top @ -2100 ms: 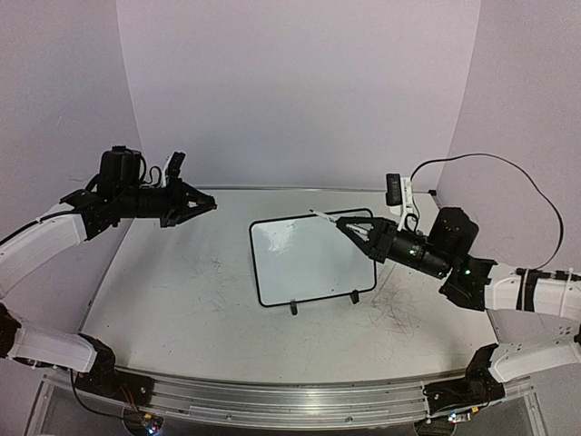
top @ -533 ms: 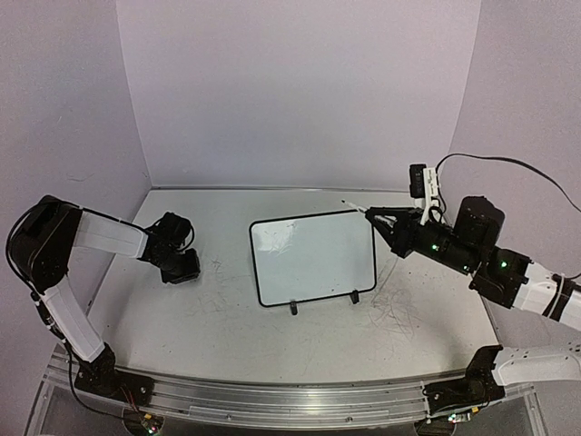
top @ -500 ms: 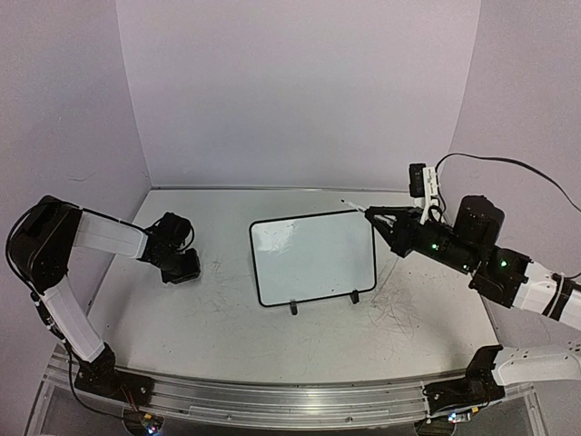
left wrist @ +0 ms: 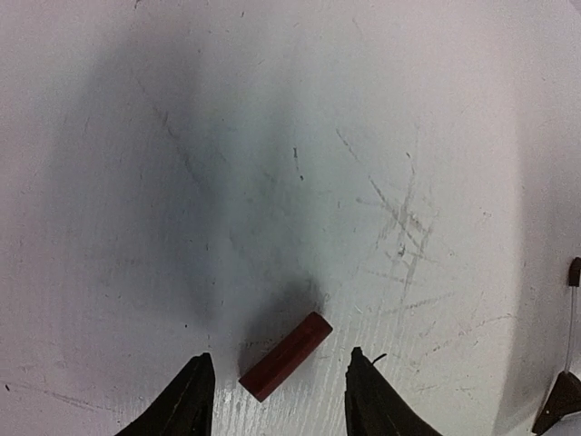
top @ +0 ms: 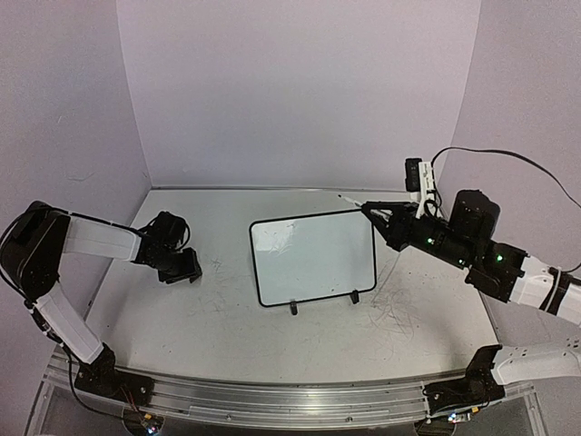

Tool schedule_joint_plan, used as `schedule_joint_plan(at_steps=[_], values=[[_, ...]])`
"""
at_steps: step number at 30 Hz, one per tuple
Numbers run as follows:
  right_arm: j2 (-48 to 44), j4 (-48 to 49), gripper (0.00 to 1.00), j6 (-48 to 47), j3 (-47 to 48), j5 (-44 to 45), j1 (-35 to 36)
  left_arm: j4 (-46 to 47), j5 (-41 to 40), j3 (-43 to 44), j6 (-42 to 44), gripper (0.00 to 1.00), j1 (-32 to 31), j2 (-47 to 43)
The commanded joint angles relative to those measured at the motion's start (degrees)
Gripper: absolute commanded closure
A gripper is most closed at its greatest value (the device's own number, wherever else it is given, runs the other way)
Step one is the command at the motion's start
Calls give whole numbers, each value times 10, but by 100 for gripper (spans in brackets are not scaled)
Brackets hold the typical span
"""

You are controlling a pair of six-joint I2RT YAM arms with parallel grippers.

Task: Write a sentence on the whiteboard
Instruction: Place the pen cap at the center of the board, then hold the whiteboard at the center of the board.

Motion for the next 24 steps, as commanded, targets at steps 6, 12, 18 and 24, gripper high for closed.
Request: schedule_joint_plan(at_steps=[6, 12, 18, 24], values=[[16, 17, 100, 2, 39, 10, -2, -18, 2, 6, 12, 36, 1, -61], [19, 16, 100, 0, 42, 7, -2, -10, 31, 0, 12, 26, 1, -105], [24, 15, 100, 5, 37, 7, -2, 28, 76, -31, 29, 22, 1, -142], [24, 15, 98, 7, 32, 7, -2, 89, 144, -57, 42, 17, 1, -191]])
